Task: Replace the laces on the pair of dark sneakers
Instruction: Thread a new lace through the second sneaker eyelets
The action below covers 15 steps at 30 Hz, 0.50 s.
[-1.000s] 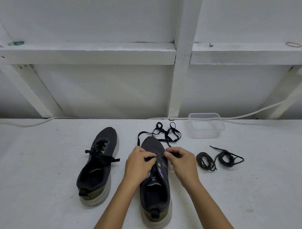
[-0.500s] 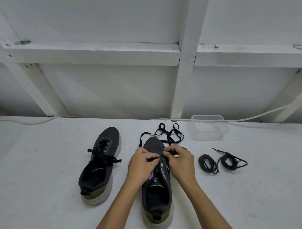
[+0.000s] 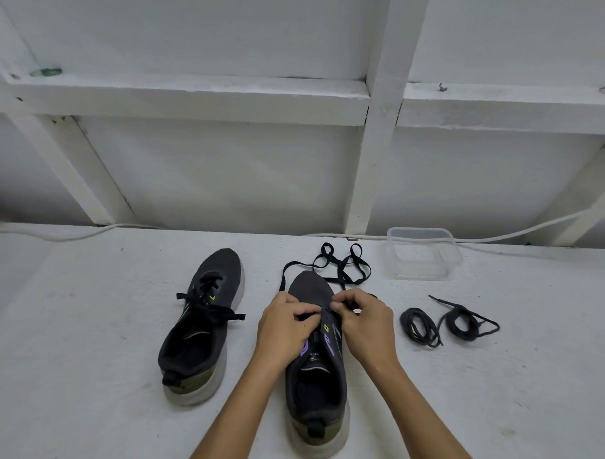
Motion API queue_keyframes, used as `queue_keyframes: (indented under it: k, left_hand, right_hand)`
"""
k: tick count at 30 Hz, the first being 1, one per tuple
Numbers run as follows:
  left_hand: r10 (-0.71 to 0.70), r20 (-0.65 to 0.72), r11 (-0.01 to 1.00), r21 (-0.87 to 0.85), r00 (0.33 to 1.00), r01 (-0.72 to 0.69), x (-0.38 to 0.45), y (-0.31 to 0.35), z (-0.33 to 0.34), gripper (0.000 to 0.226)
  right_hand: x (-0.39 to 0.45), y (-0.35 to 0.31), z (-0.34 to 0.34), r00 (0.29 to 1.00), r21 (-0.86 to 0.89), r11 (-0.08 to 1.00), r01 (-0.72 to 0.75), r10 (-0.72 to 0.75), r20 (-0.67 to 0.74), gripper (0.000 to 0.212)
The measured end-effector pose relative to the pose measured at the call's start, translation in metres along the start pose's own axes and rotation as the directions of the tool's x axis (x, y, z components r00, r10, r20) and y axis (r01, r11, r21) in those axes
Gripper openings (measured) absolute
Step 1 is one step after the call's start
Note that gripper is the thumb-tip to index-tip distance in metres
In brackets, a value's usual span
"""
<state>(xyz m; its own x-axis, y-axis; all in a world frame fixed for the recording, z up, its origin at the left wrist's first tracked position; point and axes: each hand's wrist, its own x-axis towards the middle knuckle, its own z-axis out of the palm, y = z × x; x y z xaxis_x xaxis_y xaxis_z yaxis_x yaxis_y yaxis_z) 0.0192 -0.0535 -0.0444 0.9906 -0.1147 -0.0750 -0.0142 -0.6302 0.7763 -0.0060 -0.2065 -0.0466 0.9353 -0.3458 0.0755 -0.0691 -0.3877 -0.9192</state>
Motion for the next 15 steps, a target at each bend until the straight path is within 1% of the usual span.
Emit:
queue_keyframes:
  k: [10, 15]
  left_hand:
    - [-0.006, 0.006, 1.0, -0.015, 1.0, 0.006, -0.0012, 0.002, -0.0011, 0.018]
    - [-0.012, 0.001, 0.999, -0.032, 1.0, 0.012, -0.0024, 0.0021, -0.0017, 0.017]
  right_hand:
    - [0.0008, -0.0009, -0.0011, 0.999, 0.021, 0.999, -0.046, 0.046, 0.003, 0.02]
    - [0.0013, -0.0035, -0.0017, 0.999, 0.017, 0.999, -0.04, 0.04, 0.014, 0.021]
